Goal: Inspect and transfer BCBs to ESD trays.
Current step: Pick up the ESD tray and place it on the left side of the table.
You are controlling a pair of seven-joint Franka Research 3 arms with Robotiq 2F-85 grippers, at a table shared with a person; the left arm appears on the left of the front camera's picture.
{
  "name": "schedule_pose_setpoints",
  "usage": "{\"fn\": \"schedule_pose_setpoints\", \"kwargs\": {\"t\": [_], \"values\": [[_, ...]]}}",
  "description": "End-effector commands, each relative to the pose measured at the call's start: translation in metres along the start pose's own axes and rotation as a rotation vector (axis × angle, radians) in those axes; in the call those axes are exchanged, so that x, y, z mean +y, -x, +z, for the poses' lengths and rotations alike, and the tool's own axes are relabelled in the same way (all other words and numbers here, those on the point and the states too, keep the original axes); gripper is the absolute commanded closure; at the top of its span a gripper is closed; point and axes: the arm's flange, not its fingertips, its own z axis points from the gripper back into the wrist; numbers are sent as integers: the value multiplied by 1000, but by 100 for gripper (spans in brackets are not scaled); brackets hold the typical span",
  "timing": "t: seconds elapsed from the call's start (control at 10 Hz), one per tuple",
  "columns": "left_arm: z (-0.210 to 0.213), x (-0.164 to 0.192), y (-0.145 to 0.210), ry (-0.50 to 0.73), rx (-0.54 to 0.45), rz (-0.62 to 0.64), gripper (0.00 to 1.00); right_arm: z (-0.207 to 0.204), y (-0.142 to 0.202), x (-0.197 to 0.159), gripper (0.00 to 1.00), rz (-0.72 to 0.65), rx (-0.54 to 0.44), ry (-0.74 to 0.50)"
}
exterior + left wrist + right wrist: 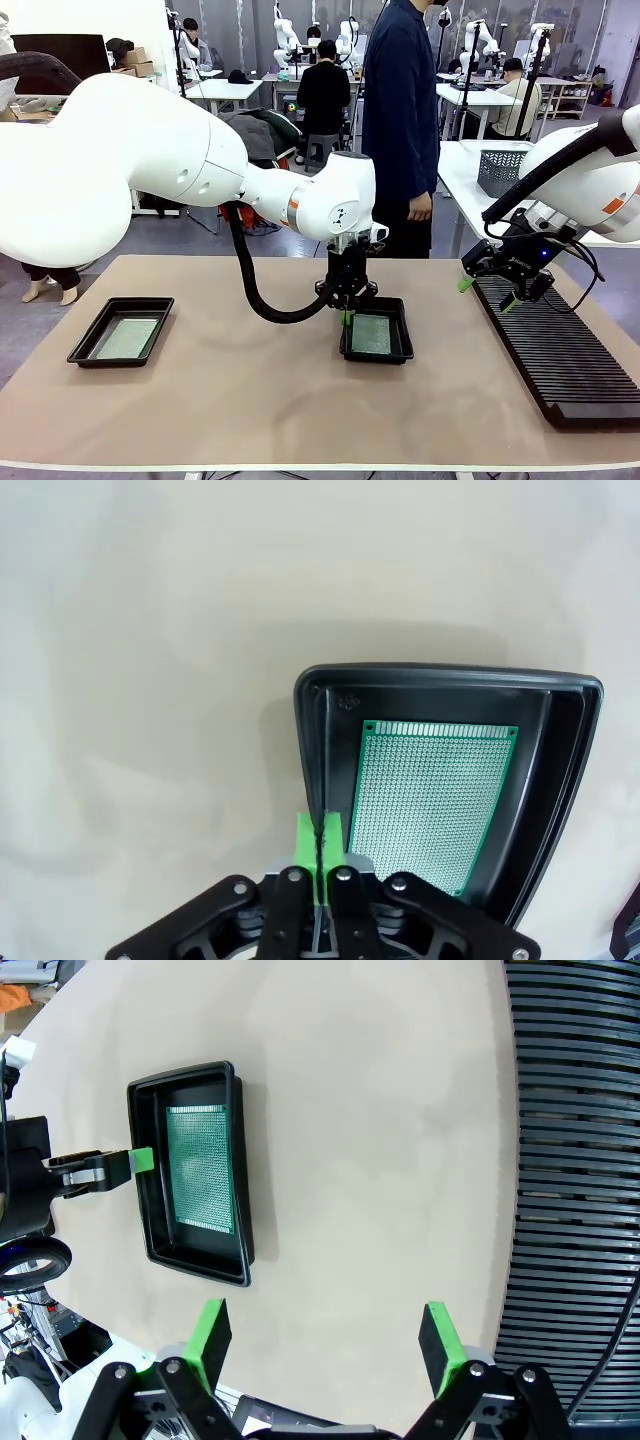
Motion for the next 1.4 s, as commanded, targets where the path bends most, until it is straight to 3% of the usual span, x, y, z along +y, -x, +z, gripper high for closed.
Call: {"fn": "schedule_pose_setpoints", "kwargs": {"t": [0.0,0.7,1.3], "values": [[0,0,0,-1,-1,0,100,1,-1,2,0,-15,1,23],[0,0,0,0,0,0,97,1,-1,2,0,-15,1,23],[10,56,12,255,-26,3,97,1,-1,2,0,-15,1,23]]}}
